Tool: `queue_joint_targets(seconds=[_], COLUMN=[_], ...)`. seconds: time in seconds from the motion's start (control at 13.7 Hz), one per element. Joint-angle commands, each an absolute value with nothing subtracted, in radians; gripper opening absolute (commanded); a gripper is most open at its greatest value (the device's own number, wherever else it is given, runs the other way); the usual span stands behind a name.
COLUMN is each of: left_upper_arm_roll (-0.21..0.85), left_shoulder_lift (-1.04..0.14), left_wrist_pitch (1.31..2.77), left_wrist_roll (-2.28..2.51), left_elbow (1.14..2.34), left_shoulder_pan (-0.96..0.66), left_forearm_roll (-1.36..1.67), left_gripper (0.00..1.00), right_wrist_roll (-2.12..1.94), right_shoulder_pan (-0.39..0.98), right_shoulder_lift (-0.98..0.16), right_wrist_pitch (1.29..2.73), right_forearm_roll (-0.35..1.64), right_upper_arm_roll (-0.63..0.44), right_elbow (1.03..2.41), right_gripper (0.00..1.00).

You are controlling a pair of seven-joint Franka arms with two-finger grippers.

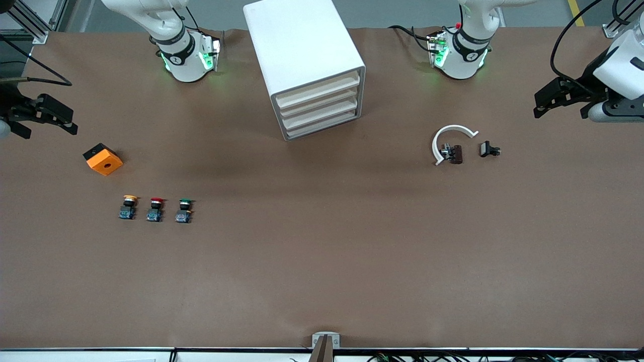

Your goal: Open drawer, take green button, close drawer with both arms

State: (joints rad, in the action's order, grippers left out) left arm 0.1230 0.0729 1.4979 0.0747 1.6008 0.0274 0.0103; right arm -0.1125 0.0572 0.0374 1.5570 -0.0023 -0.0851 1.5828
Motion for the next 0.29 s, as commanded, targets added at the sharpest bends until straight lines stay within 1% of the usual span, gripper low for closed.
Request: queue_joint_targets(seconds=[0.0, 0.22], left_upper_arm_roll=[0.124, 0.124], left_shoulder_lift=[0.094, 0.092], left_wrist_pitch=[1.506, 1.506], left_wrist_roll=[0.054, 0.064], left_elbow=[1.62, 1.615], left_shoulder_pan=[0.035, 0.034], left_forearm_roll=[-0.005, -0.005], left_gripper=[1.0, 1.0], right_wrist_roll=[-0.117, -0.118], right_shoulder_pan=[0.064, 0.067], right_shoulder_lift=[0.061, 0.061], right_wrist_pitch=[1.551, 1.545], right_forearm_roll=[-0.015, -0.017], right_upper_arm_roll=[-0.091, -0.087], right_elbow=[1.598, 1.598], right_gripper=[1.0, 1.0])
